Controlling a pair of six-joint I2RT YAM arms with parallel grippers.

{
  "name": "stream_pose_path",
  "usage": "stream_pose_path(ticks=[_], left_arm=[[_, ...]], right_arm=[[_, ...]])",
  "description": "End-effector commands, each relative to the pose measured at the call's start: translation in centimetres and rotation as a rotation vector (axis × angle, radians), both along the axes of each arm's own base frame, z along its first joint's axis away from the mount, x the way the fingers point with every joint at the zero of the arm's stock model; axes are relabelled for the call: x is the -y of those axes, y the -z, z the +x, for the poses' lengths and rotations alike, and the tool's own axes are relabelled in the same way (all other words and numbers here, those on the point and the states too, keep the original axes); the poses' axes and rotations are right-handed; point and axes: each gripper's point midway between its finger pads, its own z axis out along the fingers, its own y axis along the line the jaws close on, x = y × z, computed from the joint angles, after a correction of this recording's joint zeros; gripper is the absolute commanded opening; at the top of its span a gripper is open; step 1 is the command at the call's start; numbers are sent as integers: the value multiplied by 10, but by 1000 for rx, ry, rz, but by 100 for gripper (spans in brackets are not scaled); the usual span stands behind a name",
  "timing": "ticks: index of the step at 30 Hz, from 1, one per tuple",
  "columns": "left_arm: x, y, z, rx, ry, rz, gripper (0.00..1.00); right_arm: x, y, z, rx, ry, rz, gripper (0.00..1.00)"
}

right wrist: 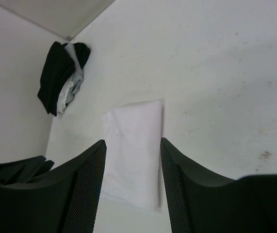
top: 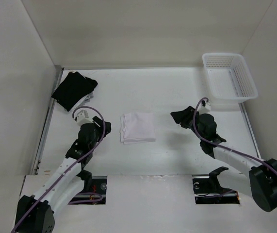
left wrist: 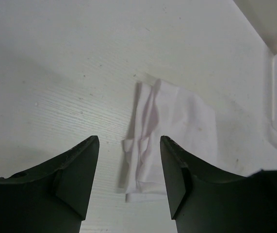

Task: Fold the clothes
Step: Fold the tank top

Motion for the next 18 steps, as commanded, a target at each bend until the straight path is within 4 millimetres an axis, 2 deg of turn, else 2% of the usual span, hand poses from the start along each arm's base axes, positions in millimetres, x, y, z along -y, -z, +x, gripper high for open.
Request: stream_pose_path(ticks=[1,4,12,18], left_arm=[[0,-24,10,34,14,-7,51],[-3,-22,11,28,8,4,51],[-5,8,8,-53,17,53,49],[-13,0,9,-24,8,81,49]], right_arm=[[31,-19,7,116,118,-21,54],[53,-11,10,108,191,-36,55],[67,-17,7,128,217,-24,56],[75,-13,10,116,241,-22,56]])
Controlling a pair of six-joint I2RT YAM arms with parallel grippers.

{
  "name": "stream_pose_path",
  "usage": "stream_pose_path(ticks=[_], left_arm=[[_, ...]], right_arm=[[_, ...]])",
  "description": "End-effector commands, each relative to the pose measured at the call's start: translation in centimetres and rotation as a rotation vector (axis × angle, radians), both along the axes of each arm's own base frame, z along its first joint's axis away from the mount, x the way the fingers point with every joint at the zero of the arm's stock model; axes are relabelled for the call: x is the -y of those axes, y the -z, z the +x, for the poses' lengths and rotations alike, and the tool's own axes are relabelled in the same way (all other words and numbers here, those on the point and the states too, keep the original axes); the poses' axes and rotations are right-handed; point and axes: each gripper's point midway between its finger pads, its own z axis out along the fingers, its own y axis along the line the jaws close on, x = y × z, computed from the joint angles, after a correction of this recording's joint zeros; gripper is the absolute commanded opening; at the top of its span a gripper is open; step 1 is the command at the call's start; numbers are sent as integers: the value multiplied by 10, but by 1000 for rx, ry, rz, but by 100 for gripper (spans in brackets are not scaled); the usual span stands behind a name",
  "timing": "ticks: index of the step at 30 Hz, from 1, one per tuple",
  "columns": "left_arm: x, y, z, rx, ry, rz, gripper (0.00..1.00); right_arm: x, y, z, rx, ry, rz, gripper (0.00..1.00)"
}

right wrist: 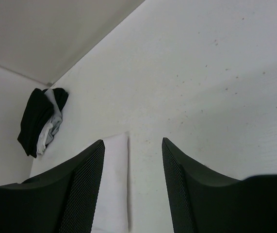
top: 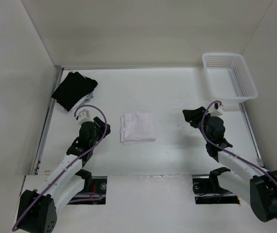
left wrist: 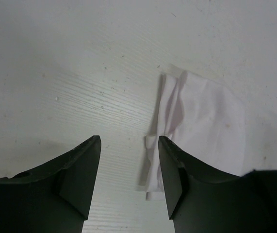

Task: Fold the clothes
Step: Fold the tank top

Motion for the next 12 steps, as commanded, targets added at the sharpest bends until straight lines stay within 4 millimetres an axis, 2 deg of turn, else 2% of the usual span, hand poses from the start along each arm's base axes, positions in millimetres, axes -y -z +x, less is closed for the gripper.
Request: stream_pose_path(ticks=[1,6,12], left_arm=[[-3,-23,10,77,-2,10,49],[2,-16,13,51,16,13,49],[9,-15,18,48,41,19,49]], right_arm=[[4,-10,4,45,19,2,54],[1,-5,6,29,6,-3,47],[4,-2,7,20,18,-3,48]])
